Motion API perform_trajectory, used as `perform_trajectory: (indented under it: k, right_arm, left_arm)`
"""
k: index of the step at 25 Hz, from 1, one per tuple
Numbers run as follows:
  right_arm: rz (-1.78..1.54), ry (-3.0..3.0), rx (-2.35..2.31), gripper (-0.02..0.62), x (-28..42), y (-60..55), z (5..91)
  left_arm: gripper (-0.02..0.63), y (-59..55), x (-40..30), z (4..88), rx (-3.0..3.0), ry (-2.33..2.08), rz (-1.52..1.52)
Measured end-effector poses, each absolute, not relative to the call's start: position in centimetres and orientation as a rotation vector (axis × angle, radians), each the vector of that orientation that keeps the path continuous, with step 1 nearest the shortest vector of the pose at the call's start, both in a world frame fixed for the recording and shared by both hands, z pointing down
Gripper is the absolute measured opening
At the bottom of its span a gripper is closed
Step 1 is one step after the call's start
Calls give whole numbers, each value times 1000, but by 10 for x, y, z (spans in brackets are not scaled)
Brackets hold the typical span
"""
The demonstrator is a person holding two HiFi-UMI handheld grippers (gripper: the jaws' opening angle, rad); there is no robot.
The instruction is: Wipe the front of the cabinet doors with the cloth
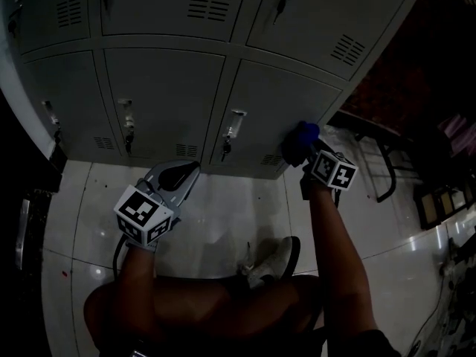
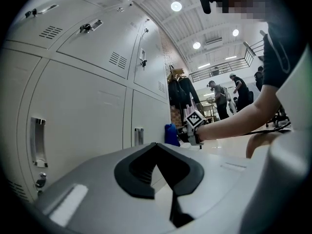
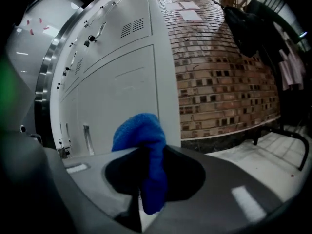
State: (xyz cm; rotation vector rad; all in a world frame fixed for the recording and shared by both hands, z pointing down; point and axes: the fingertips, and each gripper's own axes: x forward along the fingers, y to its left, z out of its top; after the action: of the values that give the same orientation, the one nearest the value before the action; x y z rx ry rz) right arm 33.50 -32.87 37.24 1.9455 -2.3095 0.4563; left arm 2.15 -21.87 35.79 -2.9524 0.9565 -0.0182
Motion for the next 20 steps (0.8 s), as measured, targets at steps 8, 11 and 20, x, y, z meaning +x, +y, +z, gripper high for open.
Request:
perform_trajectory:
  k: [8,11,20]
  right_arm:
    - [497,-2268,2014,77,353,-322,377]
    - [514,-2240,2024,77,348,-313,388]
    - [423,-2413,1738,77,229,-302,414]
  left_arm:
    - [0,-220,20,358,-2947,965,-14]
    - [0,-222,17,357,-2944,979,-13]
    - [0,-221,13,351,-2937,992,13]
